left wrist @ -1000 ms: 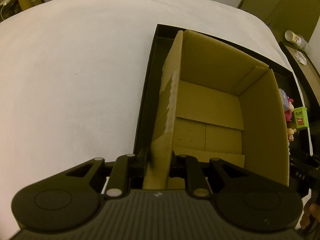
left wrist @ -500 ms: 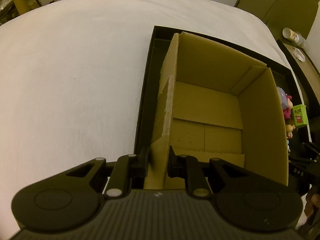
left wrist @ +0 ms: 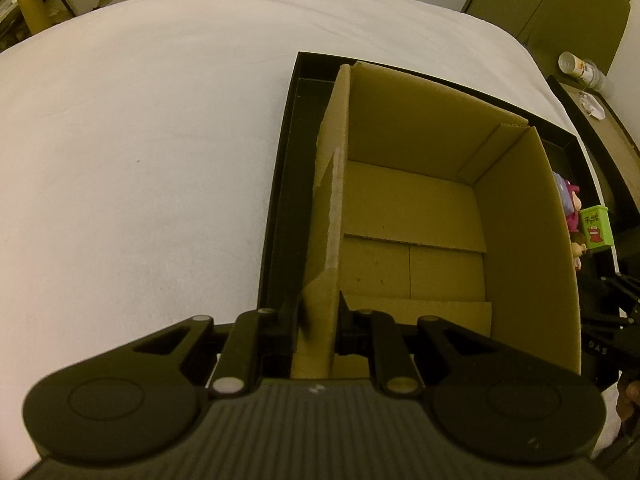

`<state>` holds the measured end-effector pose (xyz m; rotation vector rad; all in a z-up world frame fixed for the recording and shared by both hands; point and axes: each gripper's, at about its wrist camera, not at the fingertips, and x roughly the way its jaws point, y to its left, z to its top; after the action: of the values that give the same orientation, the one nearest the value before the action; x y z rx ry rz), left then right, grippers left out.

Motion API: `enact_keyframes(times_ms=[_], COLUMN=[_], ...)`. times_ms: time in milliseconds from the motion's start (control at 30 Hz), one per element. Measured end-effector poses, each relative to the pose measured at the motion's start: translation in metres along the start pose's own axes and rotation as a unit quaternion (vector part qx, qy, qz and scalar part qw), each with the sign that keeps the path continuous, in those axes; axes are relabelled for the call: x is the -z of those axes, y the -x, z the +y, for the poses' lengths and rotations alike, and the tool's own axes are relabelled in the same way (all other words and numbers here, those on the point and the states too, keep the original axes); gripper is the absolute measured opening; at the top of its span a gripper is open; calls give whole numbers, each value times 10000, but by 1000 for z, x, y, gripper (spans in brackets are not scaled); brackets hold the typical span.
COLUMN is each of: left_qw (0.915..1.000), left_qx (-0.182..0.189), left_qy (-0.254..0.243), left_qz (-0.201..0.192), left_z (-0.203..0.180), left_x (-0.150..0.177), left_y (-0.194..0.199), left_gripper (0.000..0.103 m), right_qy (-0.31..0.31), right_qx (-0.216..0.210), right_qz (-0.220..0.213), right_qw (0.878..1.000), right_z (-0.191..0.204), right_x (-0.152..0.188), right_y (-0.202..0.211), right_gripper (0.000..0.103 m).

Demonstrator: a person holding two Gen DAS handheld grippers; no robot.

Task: Organize rigid objects
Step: 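Hold the box with the left gripper while the right gripper grasps the smurf mug, then lift the smurf mug with the right gripper and lower it into the box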

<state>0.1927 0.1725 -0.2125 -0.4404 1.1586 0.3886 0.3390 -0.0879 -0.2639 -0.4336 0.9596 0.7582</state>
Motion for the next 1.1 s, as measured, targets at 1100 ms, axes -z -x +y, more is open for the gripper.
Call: enact_keyframes(times_ms=[1100], left_qw=[10000], left_qx=[27], left_qy=[-30], left_qz=[-80], left_z=[3], left_x=[2], left_y=[1], left_gripper=[15], right_qy=[64], right_qx=[-47], right_qz=[-610], right_qw=[9981], right_z=[15], right_x=[-28], right_y=[56], right_gripper=[38])
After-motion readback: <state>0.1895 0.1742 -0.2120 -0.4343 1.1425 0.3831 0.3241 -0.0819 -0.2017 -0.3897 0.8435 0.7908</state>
